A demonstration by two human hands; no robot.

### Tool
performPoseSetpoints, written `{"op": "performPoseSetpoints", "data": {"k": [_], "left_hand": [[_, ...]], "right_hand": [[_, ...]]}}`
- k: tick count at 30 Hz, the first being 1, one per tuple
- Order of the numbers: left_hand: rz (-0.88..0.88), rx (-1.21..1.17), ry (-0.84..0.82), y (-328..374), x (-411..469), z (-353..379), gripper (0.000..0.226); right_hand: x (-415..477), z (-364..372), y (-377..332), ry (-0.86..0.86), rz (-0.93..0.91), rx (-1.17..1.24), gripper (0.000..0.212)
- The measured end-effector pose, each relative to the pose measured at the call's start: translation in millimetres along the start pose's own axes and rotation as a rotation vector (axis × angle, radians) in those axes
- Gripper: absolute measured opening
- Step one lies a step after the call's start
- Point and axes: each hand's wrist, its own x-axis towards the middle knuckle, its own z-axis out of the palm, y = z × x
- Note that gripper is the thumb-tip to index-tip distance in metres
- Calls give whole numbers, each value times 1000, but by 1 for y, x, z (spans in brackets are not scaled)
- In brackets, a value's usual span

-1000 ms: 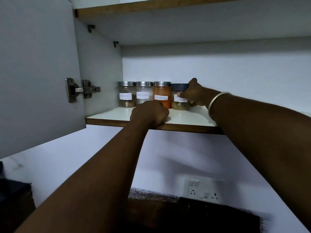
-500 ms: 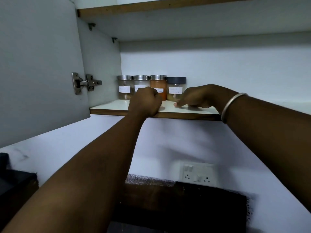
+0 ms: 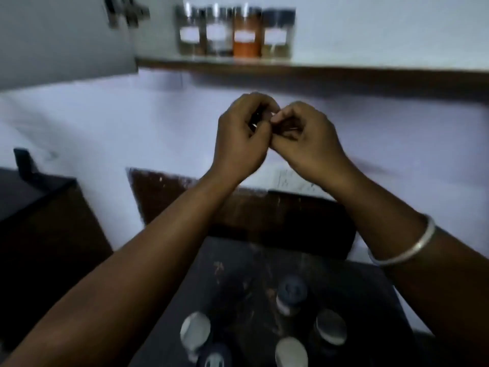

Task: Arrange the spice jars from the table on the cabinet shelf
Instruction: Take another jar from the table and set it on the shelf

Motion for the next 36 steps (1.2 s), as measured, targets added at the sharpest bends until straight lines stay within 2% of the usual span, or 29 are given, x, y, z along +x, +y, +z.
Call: {"op": "performPoseSetpoints", "data": {"k": [2, 5, 9, 12, 13, 15, 18, 21, 24, 29, 34, 36], "left_hand": [[-38, -27, -49, 0, -64, -5, 25], [-214, -46, -209, -17, -161, -17, 18], [-426, 107, -400, -50, -275, -43, 24], [-503, 309, -521, -67, -345, -63, 31], [-554, 357, -552, -70, -365, -68, 33], [-653, 446, -575, -70, -396, -74, 35], [-801, 455, -550, -62, -425, -75, 40], [-940, 394, -483, -58, -441, -67, 58], [-1068, 363, -452, -57, -446, -64, 62], [-1092, 270, -400, -60, -449, -67, 68], [-1039, 107, -325, -46, -436, -67, 70], [-1048, -2, -260, -37, -417, -65, 64]], "right_hand": [[-58, 19, 26, -45, 10, 119, 22], [-141, 54, 68, -216, 158, 252, 29], [-231, 104, 123, -423, 433, 259, 33], [-278, 142, 147, -604, 553, 125, 36], [-288, 151, 152, -690, 563, 54, 42], [-296, 164, 163, -868, 506, -110, 66], [-299, 177, 173, -1022, 415, -277, 99], [-301, 194, 179, -1065, 334, -406, 113], [-306, 209, 183, -1103, 298, -483, 115], [-315, 209, 191, -1031, 266, -453, 100], [-303, 184, 185, -1030, 397, -327, 116], [-286, 163, 178, -986, 441, -266, 114]]}}
